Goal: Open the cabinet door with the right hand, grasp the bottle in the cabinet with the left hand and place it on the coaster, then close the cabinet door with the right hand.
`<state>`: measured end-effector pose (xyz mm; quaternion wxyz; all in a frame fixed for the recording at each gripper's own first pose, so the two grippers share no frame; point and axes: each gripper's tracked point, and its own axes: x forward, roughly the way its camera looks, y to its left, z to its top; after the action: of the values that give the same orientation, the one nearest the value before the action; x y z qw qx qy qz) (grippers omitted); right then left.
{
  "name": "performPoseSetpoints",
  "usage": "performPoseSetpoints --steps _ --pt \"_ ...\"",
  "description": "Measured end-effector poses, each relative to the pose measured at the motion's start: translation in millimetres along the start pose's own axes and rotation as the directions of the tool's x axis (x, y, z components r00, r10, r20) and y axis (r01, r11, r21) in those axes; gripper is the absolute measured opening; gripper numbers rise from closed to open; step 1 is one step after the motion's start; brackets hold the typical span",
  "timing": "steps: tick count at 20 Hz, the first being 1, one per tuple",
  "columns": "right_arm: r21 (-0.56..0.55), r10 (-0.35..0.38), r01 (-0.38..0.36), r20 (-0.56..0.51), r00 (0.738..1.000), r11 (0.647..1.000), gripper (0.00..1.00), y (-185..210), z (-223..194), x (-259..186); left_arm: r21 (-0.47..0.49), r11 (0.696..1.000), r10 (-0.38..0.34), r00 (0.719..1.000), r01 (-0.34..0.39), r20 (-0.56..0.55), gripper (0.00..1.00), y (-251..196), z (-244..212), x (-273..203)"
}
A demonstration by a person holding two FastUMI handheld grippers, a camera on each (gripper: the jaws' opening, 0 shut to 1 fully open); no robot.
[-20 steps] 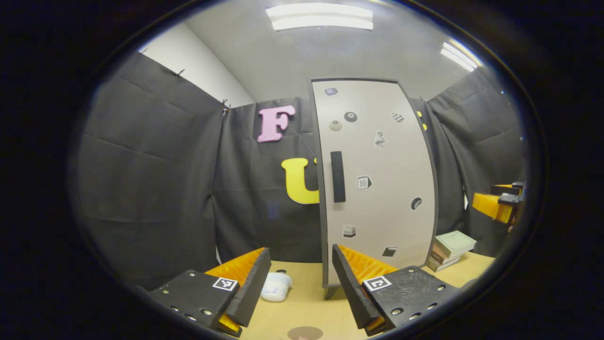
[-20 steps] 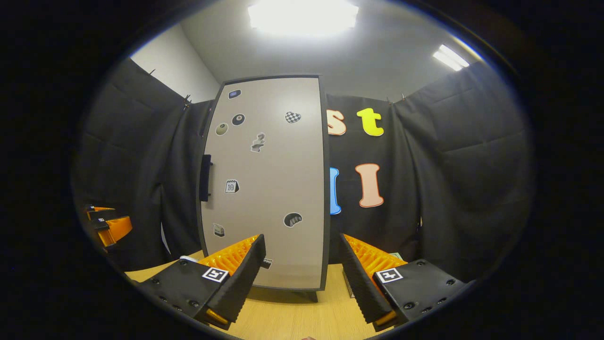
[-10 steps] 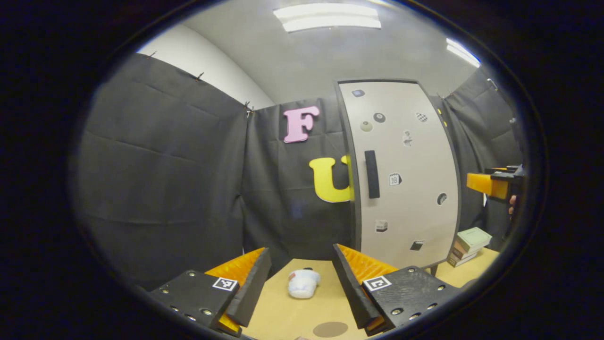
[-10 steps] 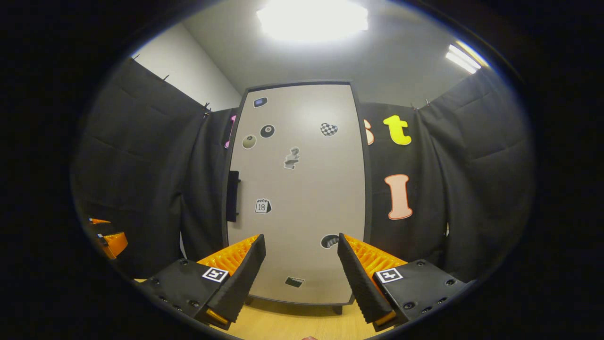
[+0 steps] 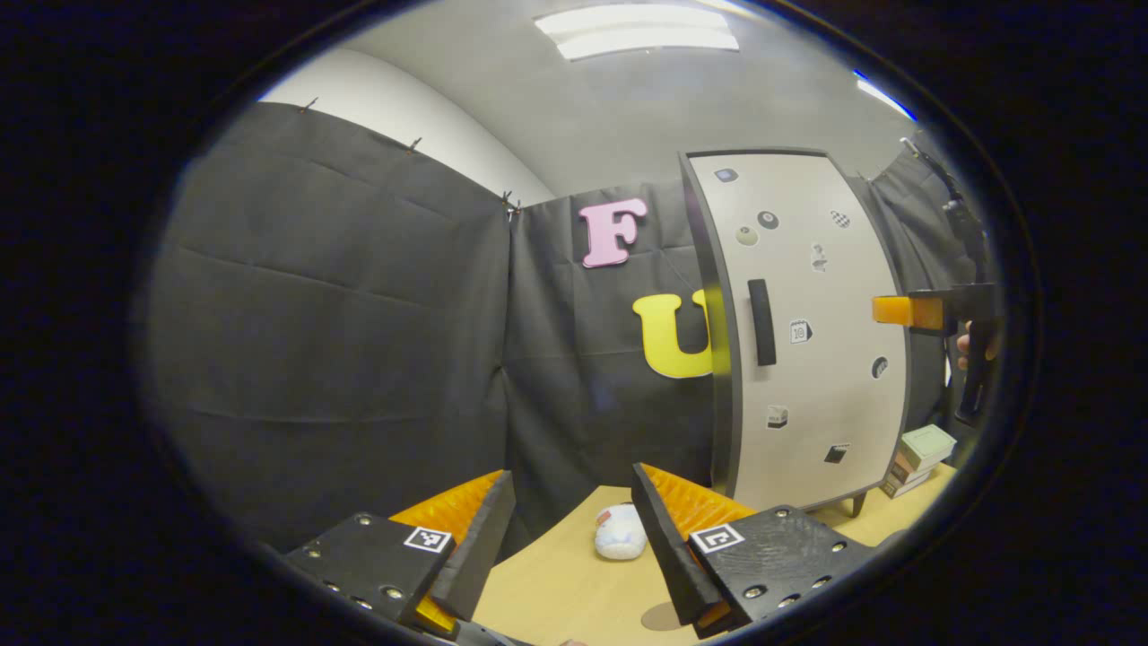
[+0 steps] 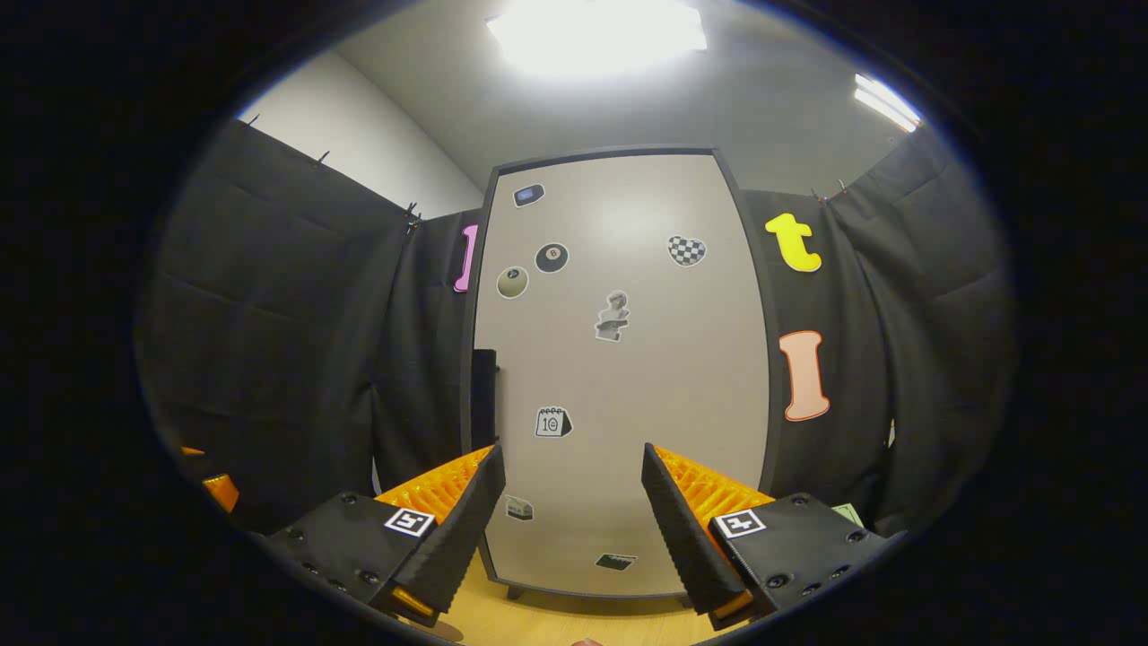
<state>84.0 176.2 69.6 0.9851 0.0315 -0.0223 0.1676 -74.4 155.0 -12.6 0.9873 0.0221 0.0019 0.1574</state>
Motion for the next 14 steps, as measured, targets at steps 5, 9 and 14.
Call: performPoseSetpoints --steps 5,9,14 --pt "0.01 0.022 -0.022 -0.005 1.0 1.0 0.97 22.5 10.1 35.0 0.007 0.999 0.035 0.999 -0.035 -0.012 0.79 25.6 -11.2 -0.9" --pt "0.013 0.024 -0.024 -0.015 1.0 1.0 0.96 39.7 14.8 65.6 -0.003 0.998 0.06 0.998 -0.06 -0.031 0.79 47.5 -24.4 3.4" --pt "0.026 0.017 -0.015 -0.062 0.998 1.0 0.97 57.7 6.8 102.5 -0.004 0.995 0.104 0.993 -0.105 -0.056 0.79 83.3 -39.5 5.3"
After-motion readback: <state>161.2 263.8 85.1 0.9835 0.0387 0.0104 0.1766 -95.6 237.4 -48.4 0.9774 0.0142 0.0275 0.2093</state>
